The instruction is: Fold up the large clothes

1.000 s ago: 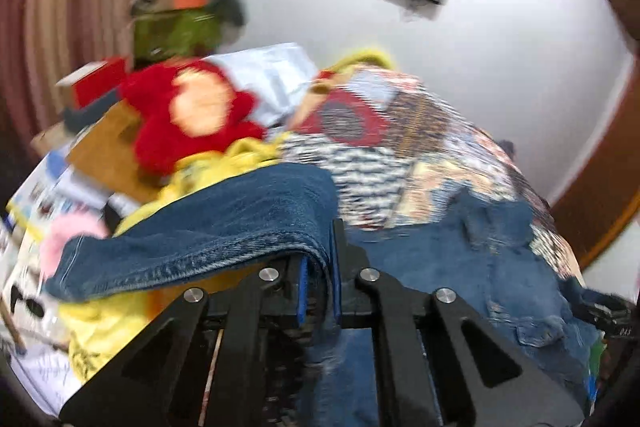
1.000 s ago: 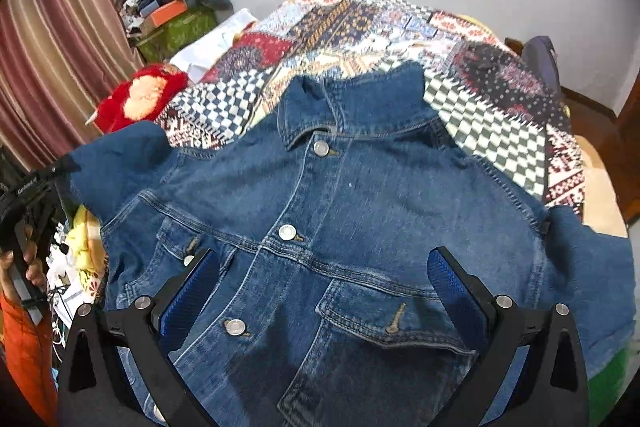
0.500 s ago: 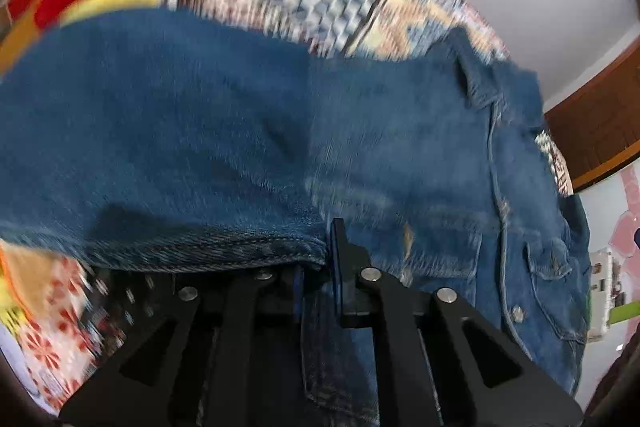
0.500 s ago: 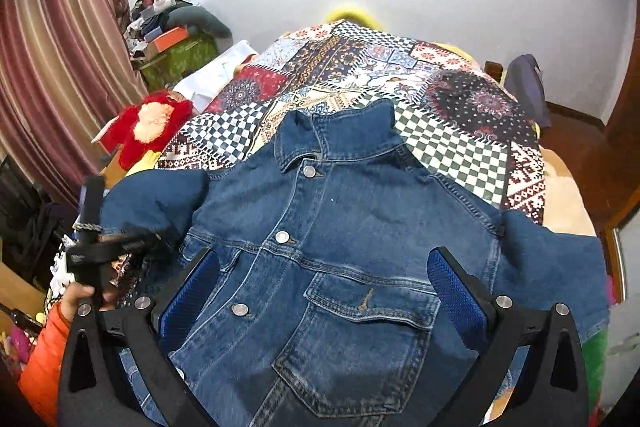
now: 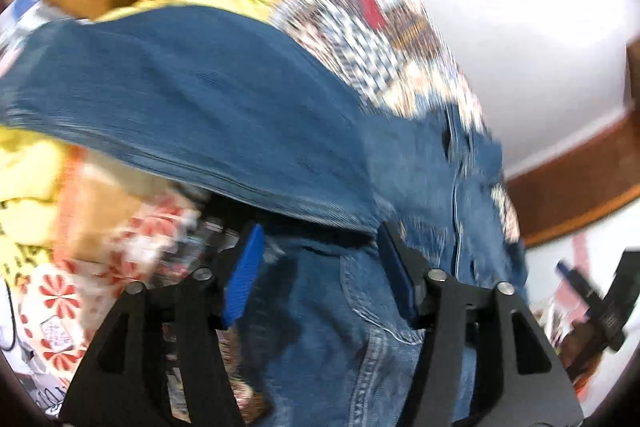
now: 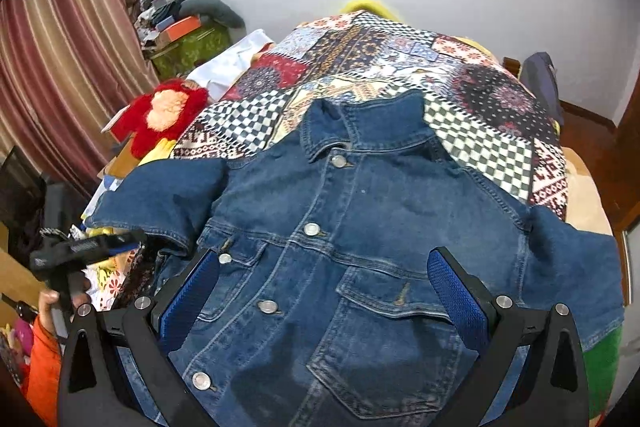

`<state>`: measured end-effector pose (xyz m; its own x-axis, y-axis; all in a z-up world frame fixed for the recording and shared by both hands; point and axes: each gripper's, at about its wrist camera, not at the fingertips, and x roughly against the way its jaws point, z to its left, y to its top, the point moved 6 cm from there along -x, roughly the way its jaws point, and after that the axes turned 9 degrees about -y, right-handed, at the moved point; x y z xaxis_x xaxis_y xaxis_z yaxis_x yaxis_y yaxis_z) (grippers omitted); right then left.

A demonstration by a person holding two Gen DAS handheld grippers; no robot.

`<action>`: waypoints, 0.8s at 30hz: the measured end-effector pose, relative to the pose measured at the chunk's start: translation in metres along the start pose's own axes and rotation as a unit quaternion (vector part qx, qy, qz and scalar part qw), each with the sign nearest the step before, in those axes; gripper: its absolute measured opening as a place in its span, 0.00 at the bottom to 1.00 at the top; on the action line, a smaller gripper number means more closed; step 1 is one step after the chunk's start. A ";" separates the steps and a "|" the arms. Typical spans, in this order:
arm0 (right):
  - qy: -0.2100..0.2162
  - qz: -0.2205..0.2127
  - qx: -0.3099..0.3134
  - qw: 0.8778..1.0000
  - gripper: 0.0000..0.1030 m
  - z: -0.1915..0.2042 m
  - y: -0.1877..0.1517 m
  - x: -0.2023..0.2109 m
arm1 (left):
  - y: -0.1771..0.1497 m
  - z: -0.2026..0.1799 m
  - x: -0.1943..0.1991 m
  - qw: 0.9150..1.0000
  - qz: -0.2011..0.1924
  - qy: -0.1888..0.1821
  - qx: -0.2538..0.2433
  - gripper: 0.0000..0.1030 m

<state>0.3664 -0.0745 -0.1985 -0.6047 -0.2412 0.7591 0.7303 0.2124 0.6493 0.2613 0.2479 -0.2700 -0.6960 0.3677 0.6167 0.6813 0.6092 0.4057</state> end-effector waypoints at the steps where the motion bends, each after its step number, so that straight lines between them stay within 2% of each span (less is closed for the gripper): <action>1: 0.002 0.001 0.003 1.000 1.00 0.004 0.000 -0.002 | 0.004 0.008 0.007 1.000 -0.010 0.002 0.010 0.61; 4: 0.005 0.004 0.007 1.000 1.00 0.012 0.002 -0.007 | 0.018 0.039 0.021 0.998 -0.032 0.022 0.050 0.61; 8: 0.001 0.005 0.012 1.000 1.00 0.018 0.003 -0.011 | 0.029 0.066 0.023 0.995 -0.042 0.012 0.091 0.61; 11: -0.007 0.006 0.015 1.000 1.00 0.017 0.004 -0.014 | 0.041 0.075 0.017 0.993 -0.056 0.010 0.100 0.61; 14: -0.013 0.011 0.011 1.000 1.00 0.012 0.003 -0.017 | 0.051 0.083 0.019 0.992 -0.069 0.026 0.100 0.61; 15: -0.013 0.013 0.008 1.000 1.00 0.010 0.003 -0.018 | 0.054 0.086 0.019 0.991 -0.076 0.041 0.098 0.56; 16: -0.013 0.014 0.006 1.000 1.00 0.008 0.003 -0.019 | 0.057 0.086 0.020 0.990 -0.084 0.068 0.090 0.43; 17: -0.013 0.015 0.002 1.000 1.00 0.006 0.003 -0.019 | 0.060 0.085 0.020 0.988 -0.089 0.103 0.075 0.35; 18: -0.014 0.016 -0.001 1.000 1.00 0.004 0.002 -0.019 | 0.063 0.083 0.020 0.985 -0.092 0.130 0.058 0.22; 19: -0.014 0.016 -0.003 1.000 1.00 0.002 0.002 -0.019 | 0.065 0.080 0.023 0.983 -0.098 0.150 0.041 0.17; 21: -0.017 0.013 -0.007 1.000 1.00 -0.003 0.002 -0.018 | 0.068 0.063 0.031 0.975 -0.116 0.189 -0.004 0.10; 24: -0.020 0.010 -0.015 1.000 1.00 -0.013 0.002 -0.017 | 0.076 0.028 0.044 0.966 -0.144 0.204 -0.060 0.08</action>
<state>0.3825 -0.0826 -0.2111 -0.6016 -0.1980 0.7738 0.7514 0.1885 0.6324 0.2756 0.3298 -0.2306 -0.7293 -0.1278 0.6721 0.5115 0.5506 0.6597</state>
